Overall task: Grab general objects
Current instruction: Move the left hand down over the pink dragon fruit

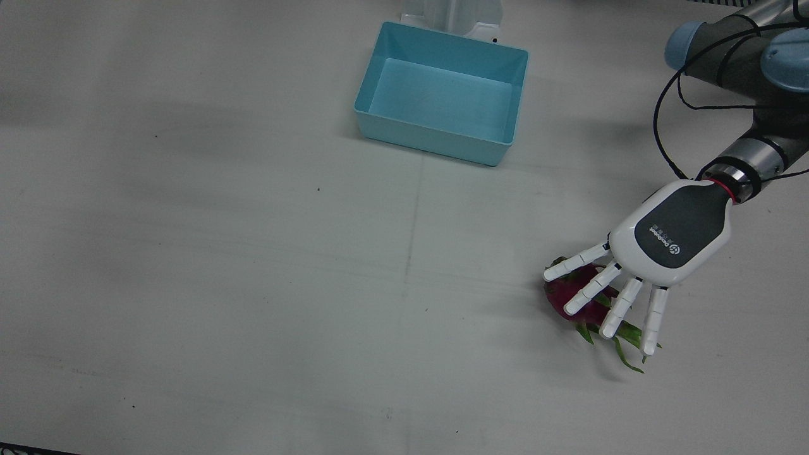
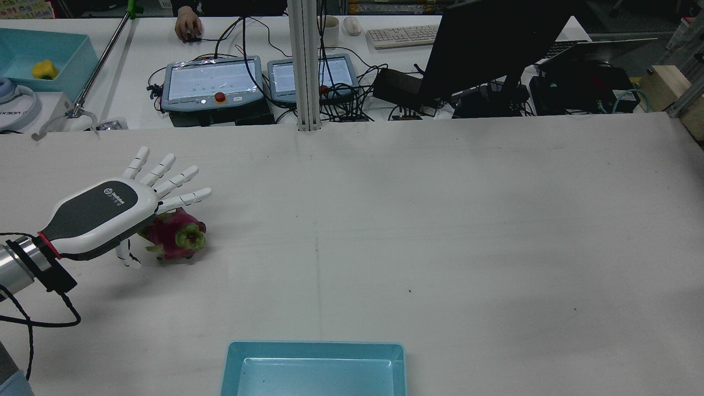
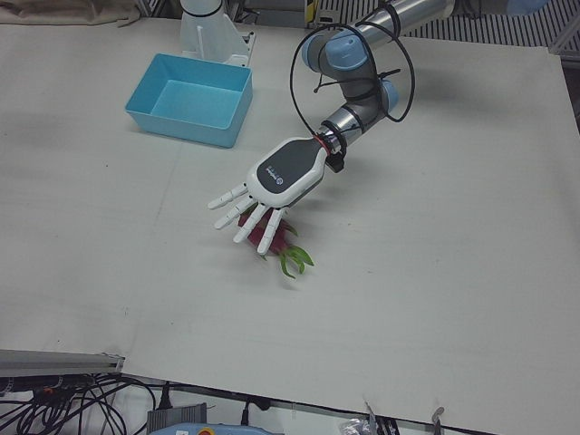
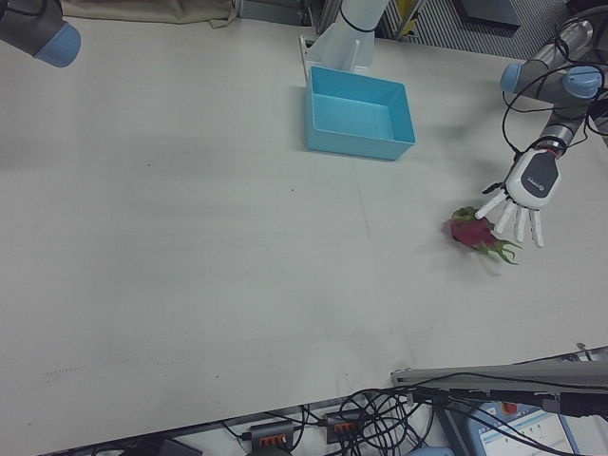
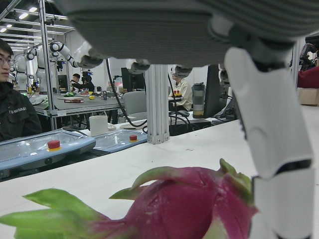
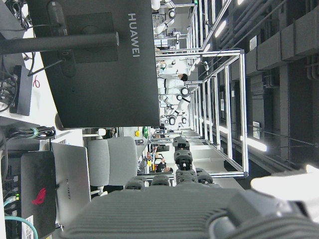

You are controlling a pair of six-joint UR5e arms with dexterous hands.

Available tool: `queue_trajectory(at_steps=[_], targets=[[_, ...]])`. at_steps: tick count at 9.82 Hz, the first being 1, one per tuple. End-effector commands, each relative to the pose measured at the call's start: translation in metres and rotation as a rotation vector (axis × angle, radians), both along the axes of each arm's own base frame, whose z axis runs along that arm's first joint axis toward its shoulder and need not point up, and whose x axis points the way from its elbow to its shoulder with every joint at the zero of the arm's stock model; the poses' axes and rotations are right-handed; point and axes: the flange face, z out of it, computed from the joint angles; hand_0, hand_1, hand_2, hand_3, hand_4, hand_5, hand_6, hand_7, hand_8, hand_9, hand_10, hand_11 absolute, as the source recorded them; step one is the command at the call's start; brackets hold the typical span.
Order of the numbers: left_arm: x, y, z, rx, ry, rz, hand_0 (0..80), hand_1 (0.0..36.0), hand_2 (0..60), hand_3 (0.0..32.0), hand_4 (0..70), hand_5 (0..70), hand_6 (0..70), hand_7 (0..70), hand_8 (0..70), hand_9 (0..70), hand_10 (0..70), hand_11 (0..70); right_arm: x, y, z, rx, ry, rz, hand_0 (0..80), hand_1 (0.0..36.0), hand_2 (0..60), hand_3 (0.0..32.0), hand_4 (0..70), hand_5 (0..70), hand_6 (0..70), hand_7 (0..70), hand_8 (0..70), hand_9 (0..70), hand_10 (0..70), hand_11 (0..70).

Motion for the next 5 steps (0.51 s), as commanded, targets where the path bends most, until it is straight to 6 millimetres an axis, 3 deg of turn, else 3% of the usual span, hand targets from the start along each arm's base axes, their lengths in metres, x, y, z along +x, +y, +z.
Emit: queue_trajectory(at_steps=[1,3,5], targets=[[0.007,0.004,0.007,0.024,-0.053,-0.026,80.0,36.0,16.6,32.0,0.0,0.0,0.0,0.0,0.0,0.0,0.0,0.0,0.0,0.0,0.0,-0.001,0.0,0.0,0.0,0.0,0.0,0.0,0.0,0.0,0.0,0.0,0.0,0.0,0.0,0.0],[0.019,0.011,0.006,0.067,-0.095,-0.042,80.0,36.0,16.3,32.0,0.0,0.0,0.0,0.0,0.0,0.0,0.0,0.0,0.0,0.0,0.0,-0.001,0.0,0.0,0.0,0.0,0.0,0.0,0.0,0.0,0.0,0.0,0.0,0.0,0.0,0.0],[0.053,0.033,0.008,0.058,-0.089,-0.024,80.0,36.0,16.7,32.0,0.0,0.0,0.0,0.0,0.0,0.0,0.0,0.0,0.0,0.0,0.0,-0.001,0.0,0.0,0.0,0.0,0.0,0.0,0.0,0.0,0.0,0.0,0.0,0.0,0.0,0.0]])
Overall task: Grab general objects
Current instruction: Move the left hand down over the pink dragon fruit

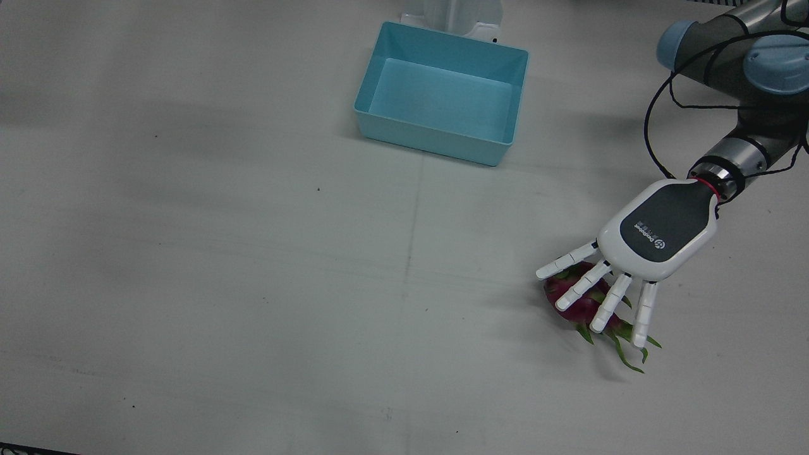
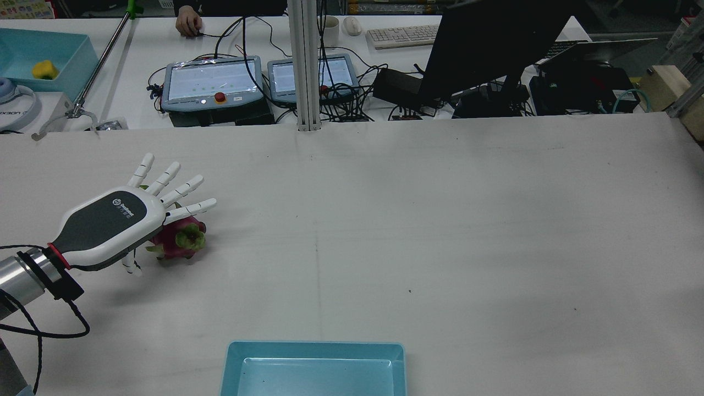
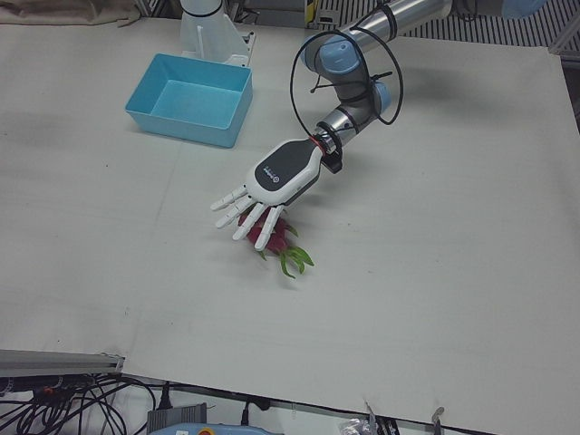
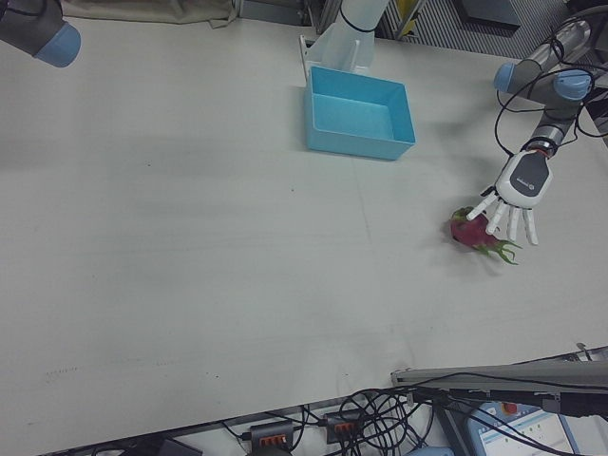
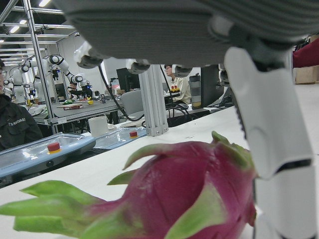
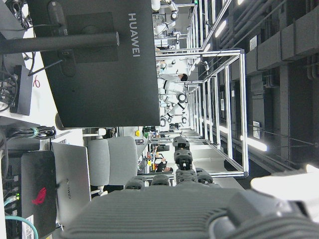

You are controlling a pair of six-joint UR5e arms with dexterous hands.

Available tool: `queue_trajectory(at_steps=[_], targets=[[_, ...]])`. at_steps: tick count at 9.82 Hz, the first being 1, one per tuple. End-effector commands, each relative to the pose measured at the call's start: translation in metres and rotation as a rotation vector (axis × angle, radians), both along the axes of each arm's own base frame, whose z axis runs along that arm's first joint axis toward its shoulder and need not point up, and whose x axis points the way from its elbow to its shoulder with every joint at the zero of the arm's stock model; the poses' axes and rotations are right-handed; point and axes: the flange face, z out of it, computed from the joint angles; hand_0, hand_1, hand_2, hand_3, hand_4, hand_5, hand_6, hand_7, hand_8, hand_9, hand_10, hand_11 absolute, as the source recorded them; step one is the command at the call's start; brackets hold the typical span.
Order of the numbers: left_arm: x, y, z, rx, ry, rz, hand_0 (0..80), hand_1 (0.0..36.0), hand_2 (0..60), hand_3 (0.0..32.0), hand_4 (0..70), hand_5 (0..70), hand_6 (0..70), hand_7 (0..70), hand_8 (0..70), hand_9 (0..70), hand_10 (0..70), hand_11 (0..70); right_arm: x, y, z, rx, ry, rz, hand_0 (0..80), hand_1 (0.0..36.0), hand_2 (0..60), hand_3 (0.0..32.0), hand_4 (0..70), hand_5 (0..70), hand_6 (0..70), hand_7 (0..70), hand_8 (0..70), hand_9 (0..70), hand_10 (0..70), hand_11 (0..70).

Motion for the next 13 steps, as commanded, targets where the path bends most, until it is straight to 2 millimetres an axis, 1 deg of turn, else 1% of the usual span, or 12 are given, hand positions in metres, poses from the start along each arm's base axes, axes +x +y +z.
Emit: queue_trajectory(at_steps=[1,2,3,4,6,7,8,10,11,12,13], targets=[[0.039,0.021,0.002,0.005,-0.005,0.022,79.7,36.0,17.3,32.0,0.0,0.0,0.0,0.0,0.0,0.0,0.0,0.0,0.0,0.0,0.0,0.0,0.0,0.0,0.0,0.0,0.0,0.0,0.0,0.0,0.0,0.0,0.0,0.0,0.0,0.0],[0.044,0.017,-0.004,0.01,0.002,0.024,77.3,36.0,19.0,32.0,0.0,0.0,0.0,0.0,0.0,0.0,0.0,0.0,0.0,0.0,0.0,0.0,0.0,0.0,0.0,0.0,0.0,0.0,0.0,0.0,0.0,0.0,0.0,0.0,0.0,0.0],[0.049,0.014,-0.011,0.01,0.001,0.024,72.0,36.0,19.4,32.0,0.0,0.0,0.0,0.0,0.0,0.0,0.0,0.0,0.0,0.0,0.0,0.0,0.0,0.0,0.0,0.0,0.0,0.0,0.0,0.0,0.0,0.0,0.0,0.0,0.0,0.0],[0.053,0.011,-0.011,0.007,-0.003,0.024,69.4,36.0,20.4,32.0,0.0,0.0,0.0,0.0,0.0,0.0,0.0,0.0,0.0,0.0,0.0,0.0,0.0,0.0,0.0,0.0,0.0,0.0,0.0,0.0,0.0,0.0,0.0,0.0,0.0,0.0],[0.067,0.001,-0.01,-0.011,-0.025,0.026,67.1,36.0,20.5,32.0,0.0,0.0,0.0,0.0,0.0,0.0,0.0,0.0,0.0,0.0,-0.001,0.001,0.0,0.0,0.0,0.0,0.0,0.0,0.0,0.0,0.0,0.0,0.0,0.0,0.0,0.0],[0.068,0.0,-0.011,-0.021,-0.034,0.027,63.4,36.0,20.5,32.0,0.0,0.0,0.0,0.0,0.0,0.0,0.0,0.0,0.0,0.0,0.0,0.0,0.0,0.0,0.0,0.0,0.0,0.0,0.0,0.0,0.0,0.0,0.0,0.0,0.0,0.0],[0.069,-0.002,-0.014,-0.028,-0.044,0.025,61.9,35.9,19.9,32.0,0.0,0.0,0.0,0.0,0.0,0.0,0.0,0.0,0.0,0.0,0.0,0.0,0.0,0.0,0.0,0.0,0.0,0.0,0.0,0.0,0.0,0.0,0.0,0.0,0.0,0.0],[0.062,-0.005,-0.017,-0.038,-0.06,0.014,60.6,35.0,19.0,32.0,0.0,0.0,0.0,0.0,0.0,0.0,0.0,0.0,0.0,0.0,0.0,0.0,0.0,0.0,0.0,0.0,0.0,0.0,0.0,0.0,0.0,0.0,0.0,0.0,0.0,0.0],[0.055,-0.009,-0.017,-0.046,-0.067,0.002,60.8,35.2,19.3,32.0,0.0,0.0,0.0,0.0,0.0,0.0,0.0,0.0,0.0,0.0,0.0,0.0,0.0,0.0,0.0,0.0,0.0,0.0,0.0,0.0,0.0,0.0,0.0,0.0,0.0,0.0],[0.044,-0.017,-0.02,-0.05,-0.068,-0.019,61.2,35.9,22.9,32.0,0.0,0.0,0.0,0.0,0.0,0.0,0.0,0.0,0.0,0.0,0.0,0.0,0.002,0.0,0.0,0.0,0.0,0.0,0.0,0.0,0.0,0.0,0.0,0.0,0.0,0.0],[0.037,-0.023,-0.023,-0.045,-0.067,-0.035,61.7,36.0,27.8,32.0,0.0,0.0,0.0,0.0,0.0,0.0,0.0,0.0,0.0,0.0,-0.001,0.001,0.0,0.0,0.0,0.0,0.0,0.0,0.0,0.0,0.0,0.0,0.0,0.0,0.0,0.0]])
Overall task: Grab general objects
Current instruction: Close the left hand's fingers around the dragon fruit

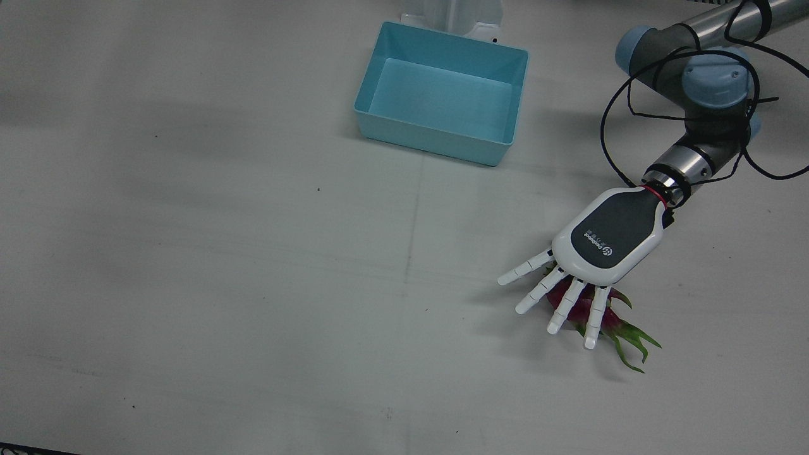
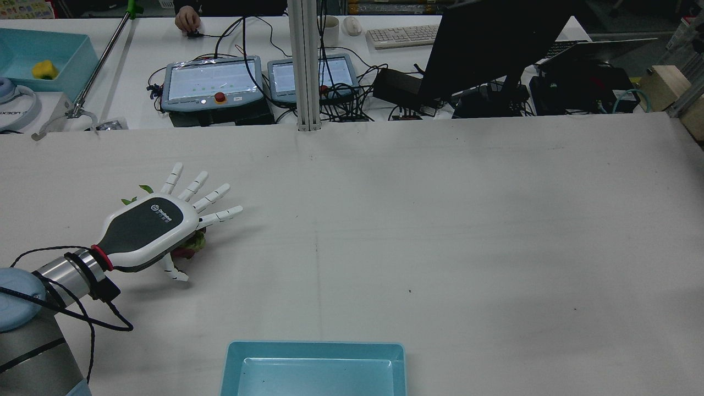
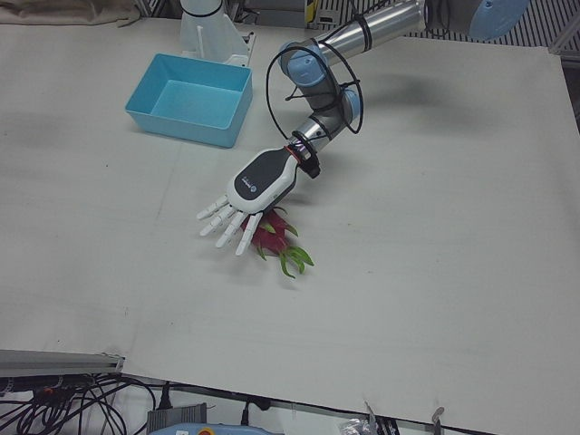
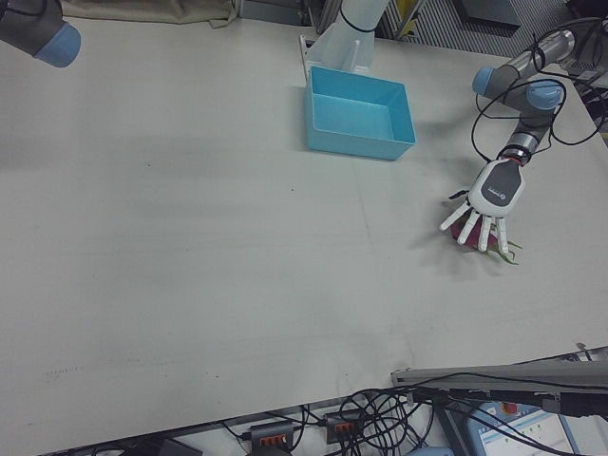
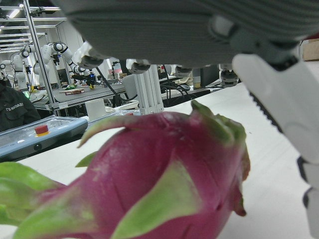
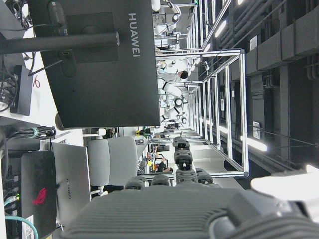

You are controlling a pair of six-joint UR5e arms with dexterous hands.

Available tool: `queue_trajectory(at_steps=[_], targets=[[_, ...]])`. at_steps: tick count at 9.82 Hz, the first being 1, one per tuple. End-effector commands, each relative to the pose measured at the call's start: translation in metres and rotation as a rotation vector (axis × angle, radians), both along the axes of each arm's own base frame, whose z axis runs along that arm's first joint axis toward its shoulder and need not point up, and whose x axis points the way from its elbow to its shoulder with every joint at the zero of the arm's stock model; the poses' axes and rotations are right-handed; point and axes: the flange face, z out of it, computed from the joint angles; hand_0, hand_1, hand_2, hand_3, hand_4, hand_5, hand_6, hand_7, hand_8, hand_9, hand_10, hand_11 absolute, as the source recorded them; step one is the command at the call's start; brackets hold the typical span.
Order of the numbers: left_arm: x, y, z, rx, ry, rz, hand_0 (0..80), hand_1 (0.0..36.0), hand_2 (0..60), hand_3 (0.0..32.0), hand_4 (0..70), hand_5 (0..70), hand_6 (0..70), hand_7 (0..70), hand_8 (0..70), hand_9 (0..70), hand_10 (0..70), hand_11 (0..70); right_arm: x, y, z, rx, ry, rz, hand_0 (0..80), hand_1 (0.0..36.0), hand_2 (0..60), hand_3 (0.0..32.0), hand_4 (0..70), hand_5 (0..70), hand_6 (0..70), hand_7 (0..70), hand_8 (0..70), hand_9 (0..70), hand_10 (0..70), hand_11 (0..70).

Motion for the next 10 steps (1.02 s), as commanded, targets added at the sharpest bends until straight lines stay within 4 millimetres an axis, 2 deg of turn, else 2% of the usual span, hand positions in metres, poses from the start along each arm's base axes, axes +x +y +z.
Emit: queue_trajectory(at_steps=[1,3,4,7,10], targets=[[-0.021,-0.015,-0.006,-0.001,-0.007,-0.042,63.1,36.0,25.9,32.0,0.0,0.0,0.0,0.0,0.0,0.0,0.0,0.0,0.0,0.0,0.0,0.0,0.0,0.0,0.0,0.0,0.0,0.0,0.0,0.0,0.0,0.0,0.0,0.0,0.0,0.0],[-0.019,-0.015,-0.004,-0.003,-0.012,-0.043,67.1,35.9,11.2,32.0,0.0,0.0,0.0,0.0,0.0,0.0,0.0,0.0,0.0,0.0,0.0,0.0,0.0,0.0,0.0,0.0,0.0,0.0,0.0,0.0,0.0,0.0,0.0,0.0,0.0,0.0],[-0.018,-0.015,-0.001,-0.005,-0.015,-0.042,67.5,35.2,7.1,32.0,0.0,0.0,0.0,0.0,0.0,0.0,0.0,0.0,0.0,0.0,0.0,0.0,0.0,0.0,0.0,0.0,0.0,0.0,0.0,0.0,0.0,0.0,0.0,0.0,0.0,0.0],[-0.006,-0.024,0.007,0.004,-0.023,-0.045,64.6,35.8,12.1,32.0,0.0,0.0,0.0,0.0,0.0,0.0,0.0,0.0,0.0,0.0,0.0,0.0,0.0,0.0,0.0,0.0,0.0,0.0,0.0,0.0,0.0,0.0,0.0,0.0,0.0,0.0],[0.004,-0.03,0.019,0.001,-0.026,-0.04,63.4,34.9,12.0,32.0,0.0,0.0,0.0,0.0,0.0,0.0,0.0,0.0,0.0,0.0,0.0,0.0,0.001,0.0,0.0,0.0,0.0,0.0,0.0,0.0,0.0,0.0,0.0,0.0,0.0,0.0]])
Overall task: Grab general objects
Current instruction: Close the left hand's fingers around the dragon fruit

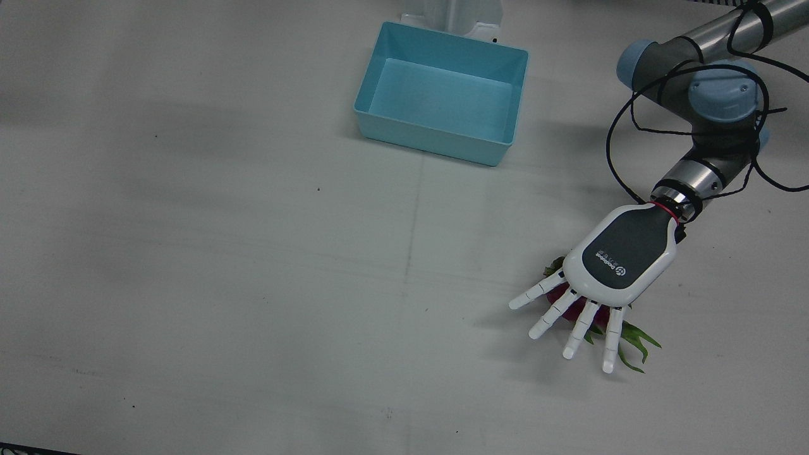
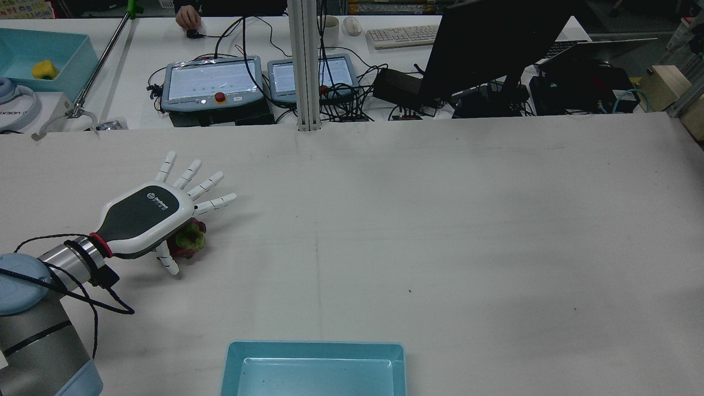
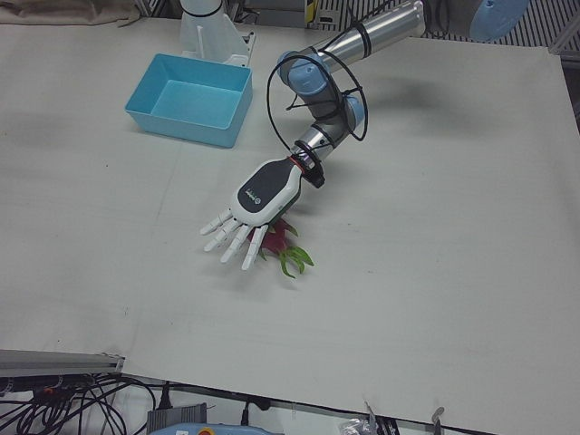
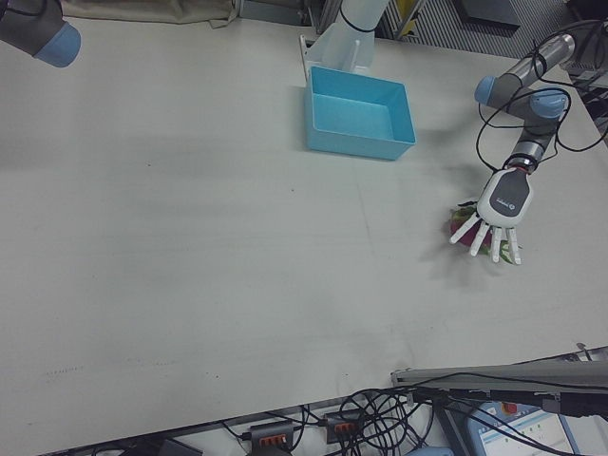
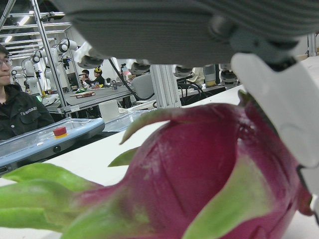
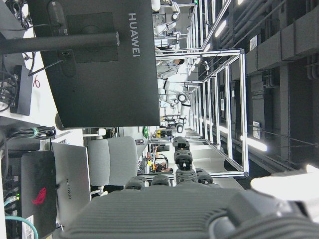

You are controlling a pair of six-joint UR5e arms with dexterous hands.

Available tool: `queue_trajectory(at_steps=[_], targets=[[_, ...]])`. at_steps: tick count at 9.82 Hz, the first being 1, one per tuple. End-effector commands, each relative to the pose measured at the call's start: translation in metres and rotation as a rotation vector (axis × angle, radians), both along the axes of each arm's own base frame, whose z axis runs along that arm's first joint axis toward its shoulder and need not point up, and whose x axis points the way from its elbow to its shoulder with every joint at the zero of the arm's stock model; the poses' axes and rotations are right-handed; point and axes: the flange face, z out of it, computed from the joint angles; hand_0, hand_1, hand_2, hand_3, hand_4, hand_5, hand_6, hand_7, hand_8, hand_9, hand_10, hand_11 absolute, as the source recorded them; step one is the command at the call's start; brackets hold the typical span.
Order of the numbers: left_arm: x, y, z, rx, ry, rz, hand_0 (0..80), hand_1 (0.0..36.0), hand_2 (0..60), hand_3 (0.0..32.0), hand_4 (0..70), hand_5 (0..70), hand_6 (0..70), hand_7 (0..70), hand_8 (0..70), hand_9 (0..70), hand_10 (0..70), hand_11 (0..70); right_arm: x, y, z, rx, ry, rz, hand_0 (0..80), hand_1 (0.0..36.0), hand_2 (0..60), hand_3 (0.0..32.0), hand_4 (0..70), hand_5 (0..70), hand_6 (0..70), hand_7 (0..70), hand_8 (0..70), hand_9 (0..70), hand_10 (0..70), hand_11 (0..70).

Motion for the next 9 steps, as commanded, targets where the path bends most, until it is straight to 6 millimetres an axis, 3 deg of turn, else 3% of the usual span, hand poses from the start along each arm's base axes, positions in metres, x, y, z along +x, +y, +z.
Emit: queue_trajectory(at_steps=[1,2,4,5,7,8,9], targets=[[0.0097,-0.0059,0.0112,0.0,-0.002,0.003,62.7,34.7,12.6,28.6,0.0,0.0,0.0,0.0,0.0,0.0,0.0,0.0,0.0,0.0,0.0,0.0,0.0,0.0,0.0,0.0,0.0,0.0,0.0,0.0,0.0,0.0,0.0,0.0,0.0,0.0],[0.0115,-0.0076,0.0157,-0.002,-0.004,0.002,62.3,34.5,13.3,25.0,0.0,0.0,0.0,0.0,0.0,0.0,0.0,0.0,0.0,-0.0001,-0.0007,0.001,0.0,0.0,0.0,0.0,0.0,0.0,0.0,0.0,0.0,0.0,0.0,0.0,0.0,0.0],[0.0118,-0.0078,0.0161,-0.001,-0.003,0.002,61.6,33.7,12.8,12.6,0.0,0.0,0.0,2.9,0.0,0.0,0.0,0.0,0.0,0.0,0.0,0.0,0.0,0.0,0.0,0.0,0.0,0.0,0.0,0.0,0.0,0.0,0.0,0.0,0.0,0.0],[0.012,-0.0078,0.0159,0.0,-0.002,0.003,61.0,33.1,12.6,8.4,0.0,0.0,0.0,6.3,0.0,0.0,0.0,0.0,0.0,0.0,0.0,0.0,0.002,0.0,0.0,0.0,0.0,0.0,0.0,0.0,0.0,0.0,0.0,0.0,0.0,0.0],[0.0121,-0.0079,0.0159,0.004,0.003,0.003,59.9,31.4,12.7,9.4,0.0,2.2,0.0,19.6,0.0,2.5,0.0,0.0,0.0,0.0,0.0,0.0,0.0,0.0,0.0,0.0,0.0,0.0,0.0,0.0,0.0,0.0,0.0,0.0,0.0,0.0],[0.0121,-0.0079,0.015,0.006,0.005,0.003,59.5,30.1,10.1,9.2,0.0,5.5,0.0,25.7,0.0,3.7,0.0,0.0,0.0,0.0,0.0,0.0,0.0,0.0,0.0,0.0,0.0,0.0,0.0,0.0,0.0,0.0,0.0,0.0,0.0,0.0],[0.0121,-0.0079,0.015,0.006,0.005,0.003,58.9,28.7,9.7,5.8,0.0,8.7,1.3,32.7,0.0,5.1,0.0,0.0,0.0,0.0,0.0,0.0,0.0,0.0,0.0,0.0,0.0,0.0,0.0,0.0,0.0,0.0,0.0,0.0,0.0,0.0]])
